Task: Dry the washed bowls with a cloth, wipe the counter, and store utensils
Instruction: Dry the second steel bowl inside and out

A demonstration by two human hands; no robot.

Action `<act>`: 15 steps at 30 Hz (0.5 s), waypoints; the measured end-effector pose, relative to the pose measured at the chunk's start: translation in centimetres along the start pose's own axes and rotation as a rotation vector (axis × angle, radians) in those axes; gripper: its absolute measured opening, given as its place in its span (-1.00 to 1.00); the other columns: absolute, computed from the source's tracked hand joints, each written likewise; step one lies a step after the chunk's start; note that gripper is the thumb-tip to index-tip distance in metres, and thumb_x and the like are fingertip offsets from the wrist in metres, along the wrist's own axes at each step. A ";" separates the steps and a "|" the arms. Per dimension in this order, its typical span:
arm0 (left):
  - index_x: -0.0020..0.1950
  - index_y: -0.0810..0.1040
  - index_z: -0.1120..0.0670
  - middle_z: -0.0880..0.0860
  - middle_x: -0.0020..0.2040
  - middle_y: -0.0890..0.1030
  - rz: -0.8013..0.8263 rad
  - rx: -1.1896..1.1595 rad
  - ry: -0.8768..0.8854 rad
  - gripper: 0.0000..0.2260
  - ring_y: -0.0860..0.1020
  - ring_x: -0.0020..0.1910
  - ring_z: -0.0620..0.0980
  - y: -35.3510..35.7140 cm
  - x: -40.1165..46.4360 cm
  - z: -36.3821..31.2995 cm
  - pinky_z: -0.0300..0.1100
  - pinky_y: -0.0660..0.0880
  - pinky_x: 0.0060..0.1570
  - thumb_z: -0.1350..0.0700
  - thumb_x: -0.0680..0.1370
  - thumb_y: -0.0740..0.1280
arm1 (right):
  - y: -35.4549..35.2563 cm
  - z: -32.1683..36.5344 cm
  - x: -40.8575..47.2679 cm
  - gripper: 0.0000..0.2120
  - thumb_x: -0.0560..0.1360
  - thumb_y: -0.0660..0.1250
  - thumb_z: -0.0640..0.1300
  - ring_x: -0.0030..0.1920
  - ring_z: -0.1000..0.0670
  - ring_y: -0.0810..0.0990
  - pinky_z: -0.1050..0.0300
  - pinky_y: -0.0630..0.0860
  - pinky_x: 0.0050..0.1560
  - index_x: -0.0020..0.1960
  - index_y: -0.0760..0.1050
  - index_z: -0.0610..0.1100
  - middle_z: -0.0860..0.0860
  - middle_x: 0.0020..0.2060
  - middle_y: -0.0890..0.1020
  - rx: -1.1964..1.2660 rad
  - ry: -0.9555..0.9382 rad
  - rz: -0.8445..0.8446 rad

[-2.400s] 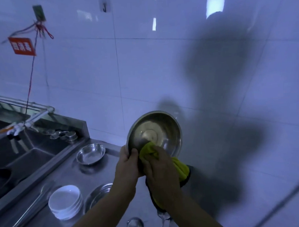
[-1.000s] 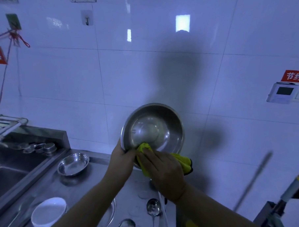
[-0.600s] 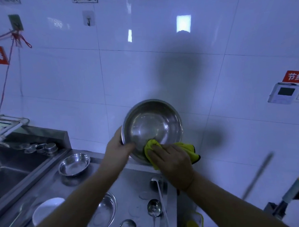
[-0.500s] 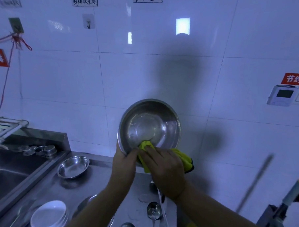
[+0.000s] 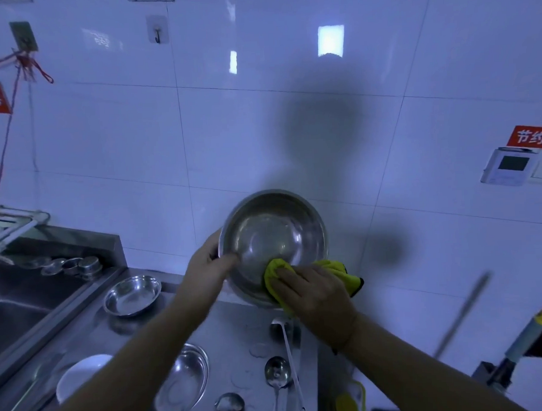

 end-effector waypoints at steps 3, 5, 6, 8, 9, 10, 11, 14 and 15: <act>0.10 0.52 -0.02 -0.06 -0.14 0.66 -0.114 -0.231 0.020 -0.74 0.59 -0.20 -0.17 2.0 -2.4 2.6 -0.39 0.50 -0.28 0.25 0.47 0.29 | 0.3 0.4 1.4 -0.88 0.52 0.37 -0.19 -0.19 -0.10 0.65 0.05 0.57 -0.19 0.02 0.65 -0.15 -0.09 -0.01 0.68 0.002 0.164 -0.015; 0.05 0.57 0.05 -0.05 -0.24 0.65 -0.229 -0.357 -0.005 -0.81 0.58 -0.27 -0.15 1.8 -2.7 3.8 -0.36 0.50 -0.33 0.22 0.50 0.25 | 0.4 1.4 1.9 -0.84 0.57 0.29 -0.18 -0.16 -0.10 0.64 0.03 0.56 -0.17 0.06 0.64 -0.15 -0.09 0.02 0.67 0.015 0.183 -0.006; 0.03 0.60 0.05 -0.03 -0.25 0.66 -0.252 -0.385 -0.021 -0.80 0.60 -0.26 -0.13 1.5 -2.6 3.9 -0.34 0.51 -0.33 0.20 0.50 0.23 | 0.4 1.9 1.9 -0.79 0.60 0.22 -0.19 -0.13 -0.09 0.63 0.04 0.56 -0.16 0.08 0.63 -0.16 -0.09 0.04 0.66 0.031 0.186 0.006; -0.05 0.67 -0.03 0.00 -0.22 0.68 -0.228 -0.390 -0.013 -0.76 0.63 -0.22 -0.10 1.3 -2.2 3.5 -0.30 0.54 -0.30 0.17 0.48 0.22 | 0.5 2.3 1.6 -0.75 0.60 0.18 -0.20 -0.08 -0.10 0.63 0.05 0.56 -0.12 0.14 0.61 -0.16 -0.10 0.09 0.64 0.078 0.180 0.040; -0.09 0.68 -0.08 -0.01 -0.21 0.69 -0.223 -0.380 -0.012 -0.73 0.65 -0.21 -0.11 1.0 -2.1 3.4 -0.31 0.54 -0.30 0.18 0.49 0.21 | 0.6 2.3 1.3 -0.76 0.58 0.23 -0.19 -0.06 -0.10 0.63 0.05 0.56 -0.11 0.16 0.60 -0.16 -0.10 0.11 0.64 0.104 0.168 0.049; -0.11 0.68 -0.11 -0.03 -0.21 0.70 -0.227 -0.362 -0.022 -0.68 0.65 -0.22 -0.12 0.7 -2.0 3.4 -0.33 0.54 -0.32 0.22 0.51 0.20 | 0.6 2.2 1.1 -0.77 0.55 0.28 -0.17 -0.06 -0.09 0.64 0.06 0.57 -0.12 0.16 0.61 -0.15 -0.09 0.12 0.64 0.127 0.145 0.058; -0.10 0.68 -0.10 -0.04 -0.21 0.70 -0.233 -0.346 -0.039 -0.67 0.66 -0.22 -0.12 0.3 -2.0 3.5 -0.34 0.53 -0.33 0.24 0.53 0.18 | 0.6 2.1 0.9 -0.77 0.52 0.33 -0.13 -0.07 -0.09 0.65 0.07 0.57 -0.14 0.14 0.62 -0.14 -0.09 0.11 0.65 0.143 0.105 0.070; -0.02 0.61 -0.01 -0.07 -0.22 0.70 -0.219 -0.238 -0.065 -0.74 0.66 -0.25 -0.13 -1.2 -1.7 3.3 -0.37 0.52 -0.37 0.28 0.54 0.18 | 0.8 0.9 0.1 -0.75 0.49 0.35 -0.02 -0.05 -0.07 0.67 0.09 0.60 -0.14 0.08 0.65 -0.12 -0.06 0.08 0.67 0.172 -0.063 0.185; -0.03 0.59 -0.02 -0.08 -0.23 0.70 -0.193 -0.190 -0.064 -0.76 0.66 -0.26 -0.15 -1.5 -1.6 3.1 -0.38 0.51 -0.38 0.26 0.52 0.20 | 0.9 0.4 -0.2 -0.73 0.48 0.34 0.00 -0.04 -0.07 0.67 0.07 0.61 -0.10 0.08 0.65 -0.12 -0.05 0.07 0.67 0.184 -0.105 0.244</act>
Point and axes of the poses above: each hand's wrist, its own x-axis towards the middle knuckle, its own y-axis out of the palm, z = x × y, the point moved 10 cm from there along x, towards the middle knuckle
